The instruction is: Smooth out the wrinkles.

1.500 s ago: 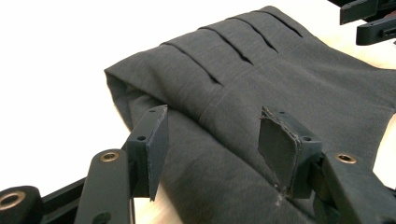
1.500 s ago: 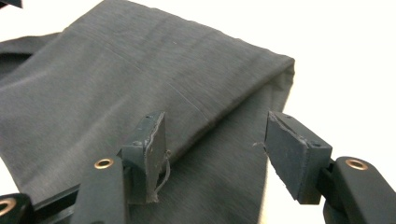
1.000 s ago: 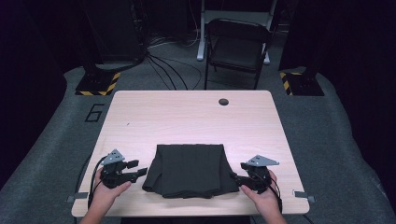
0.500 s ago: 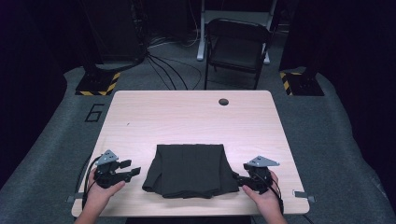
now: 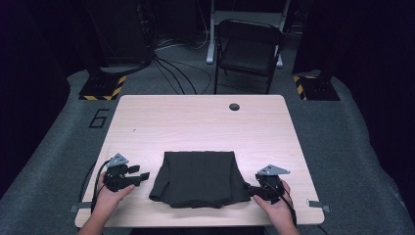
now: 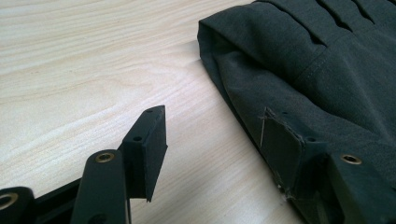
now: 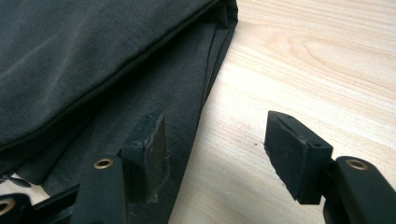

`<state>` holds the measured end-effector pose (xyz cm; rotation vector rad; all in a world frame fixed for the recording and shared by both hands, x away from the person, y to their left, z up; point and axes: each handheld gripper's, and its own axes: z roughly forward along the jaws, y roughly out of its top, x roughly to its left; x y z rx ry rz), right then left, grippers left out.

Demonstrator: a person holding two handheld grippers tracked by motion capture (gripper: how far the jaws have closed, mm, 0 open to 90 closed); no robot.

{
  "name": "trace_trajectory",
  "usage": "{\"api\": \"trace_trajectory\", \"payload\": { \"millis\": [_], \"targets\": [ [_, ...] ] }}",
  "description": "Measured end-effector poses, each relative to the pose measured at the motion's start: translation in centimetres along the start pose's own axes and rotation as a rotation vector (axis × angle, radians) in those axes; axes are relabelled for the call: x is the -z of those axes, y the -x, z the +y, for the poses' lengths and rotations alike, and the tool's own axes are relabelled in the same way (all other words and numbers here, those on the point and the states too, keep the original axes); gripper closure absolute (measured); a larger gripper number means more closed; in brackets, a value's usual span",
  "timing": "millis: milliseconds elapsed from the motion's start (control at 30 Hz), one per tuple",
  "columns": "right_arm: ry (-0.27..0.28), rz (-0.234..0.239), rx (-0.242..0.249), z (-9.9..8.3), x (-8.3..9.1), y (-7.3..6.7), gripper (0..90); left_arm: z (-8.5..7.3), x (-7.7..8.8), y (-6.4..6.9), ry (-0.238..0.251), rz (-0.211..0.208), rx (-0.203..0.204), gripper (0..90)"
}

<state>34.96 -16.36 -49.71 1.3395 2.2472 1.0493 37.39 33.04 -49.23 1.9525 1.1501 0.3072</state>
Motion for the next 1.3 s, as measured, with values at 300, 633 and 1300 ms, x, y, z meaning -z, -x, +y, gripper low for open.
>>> {"api": "trace_trajectory", "payload": {
  "millis": [300,633,1300],
  "targets": [
    [0.008,-0.009,0.01,0.1,0.0,0.2,38.0,0.2,-0.3,0.1,-0.001,0.005,-0.004,40.4],
    [0.005,-0.019,-0.01,-0.1,0.1,0.6,37.9,0.5,-0.7,0.1,0.005,0.011,0.003,40.2],
    [0.02,-0.027,-0.018,-0.6,0.9,0.9,38.0,1.2,-1.2,0.1,0.005,0.019,0.014,40.2]
  ]
}}
